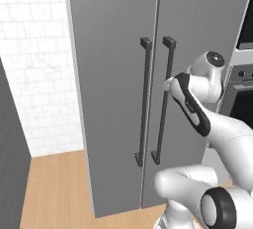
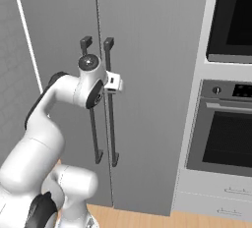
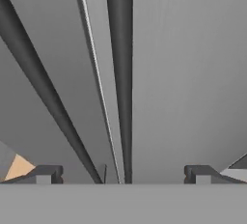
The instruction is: Take the strawberry from the fridge and place it on top of the pancake, located on the dining counter.
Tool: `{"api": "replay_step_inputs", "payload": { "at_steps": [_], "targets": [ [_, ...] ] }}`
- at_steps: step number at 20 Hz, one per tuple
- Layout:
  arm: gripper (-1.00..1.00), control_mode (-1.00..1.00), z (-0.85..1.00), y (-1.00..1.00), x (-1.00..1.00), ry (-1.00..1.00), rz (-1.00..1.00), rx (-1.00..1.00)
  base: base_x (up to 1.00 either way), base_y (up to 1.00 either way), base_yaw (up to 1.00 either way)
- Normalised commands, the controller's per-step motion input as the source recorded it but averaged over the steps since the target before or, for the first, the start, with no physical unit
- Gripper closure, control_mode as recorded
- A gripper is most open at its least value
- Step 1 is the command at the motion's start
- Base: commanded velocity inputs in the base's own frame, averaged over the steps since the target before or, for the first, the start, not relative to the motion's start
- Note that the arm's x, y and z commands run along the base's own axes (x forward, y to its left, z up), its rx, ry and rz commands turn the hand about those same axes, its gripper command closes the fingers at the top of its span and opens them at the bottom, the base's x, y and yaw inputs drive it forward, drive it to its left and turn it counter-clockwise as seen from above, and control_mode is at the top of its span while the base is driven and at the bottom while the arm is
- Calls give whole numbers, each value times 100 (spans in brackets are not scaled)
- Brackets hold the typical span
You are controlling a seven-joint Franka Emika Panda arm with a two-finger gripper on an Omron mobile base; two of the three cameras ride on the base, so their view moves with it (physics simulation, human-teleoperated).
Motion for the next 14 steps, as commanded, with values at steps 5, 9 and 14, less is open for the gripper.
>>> {"api": "replay_step_inputs", "payload": {
  "at_steps": [5,9,14],
  "targets": [
    [-100,-100,0,0,66,0,0,1,0,0,0],
    [-100,-100,-2,0,61,0,0,0,0,0,0],
    [-100,-100,-6,-9,52,-2,0,0,0,0,0]
  ]
}}
